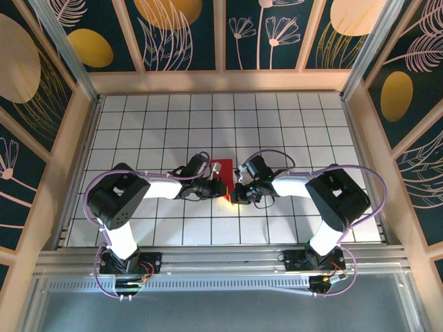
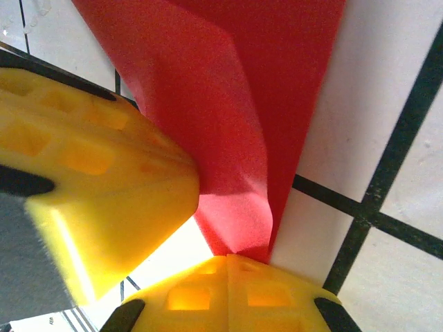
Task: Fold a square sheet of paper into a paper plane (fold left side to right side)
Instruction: Third fold the triangle at the center of the table.
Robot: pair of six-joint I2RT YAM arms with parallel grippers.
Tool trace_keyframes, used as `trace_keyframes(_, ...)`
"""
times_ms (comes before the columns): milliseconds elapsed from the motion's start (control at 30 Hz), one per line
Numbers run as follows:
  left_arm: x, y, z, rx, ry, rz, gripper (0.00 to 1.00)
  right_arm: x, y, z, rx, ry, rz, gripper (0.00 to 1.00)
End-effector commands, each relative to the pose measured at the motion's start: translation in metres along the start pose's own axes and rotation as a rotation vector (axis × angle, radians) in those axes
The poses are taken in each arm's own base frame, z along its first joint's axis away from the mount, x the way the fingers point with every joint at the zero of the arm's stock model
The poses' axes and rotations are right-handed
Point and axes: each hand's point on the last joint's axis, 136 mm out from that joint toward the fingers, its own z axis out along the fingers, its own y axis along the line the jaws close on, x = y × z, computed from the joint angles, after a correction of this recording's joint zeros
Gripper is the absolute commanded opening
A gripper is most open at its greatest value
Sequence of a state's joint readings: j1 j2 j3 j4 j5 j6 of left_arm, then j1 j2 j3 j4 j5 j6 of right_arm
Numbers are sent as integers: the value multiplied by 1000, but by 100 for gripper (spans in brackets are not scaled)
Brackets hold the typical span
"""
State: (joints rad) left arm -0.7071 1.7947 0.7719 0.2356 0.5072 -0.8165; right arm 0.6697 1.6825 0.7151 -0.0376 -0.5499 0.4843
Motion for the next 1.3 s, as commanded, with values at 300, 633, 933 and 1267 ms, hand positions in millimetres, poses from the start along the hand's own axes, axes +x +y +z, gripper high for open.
trace_keyframes(300,1,28,2,-115,-41,-55,0,34,-60,11,247,91,67,0)
trace_keyframes(633,2,41,-3,-161,-80,-84,0,38,-64,10,273,117,67,0)
trace_keyframes(933,-5,51,-8,-213,-125,-112,0,43,-66,9,287,145,64,0)
trace_keyframes(1267,-22,60,-21,-240,-169,-112,2,48,-66,12,303,185,49,0)
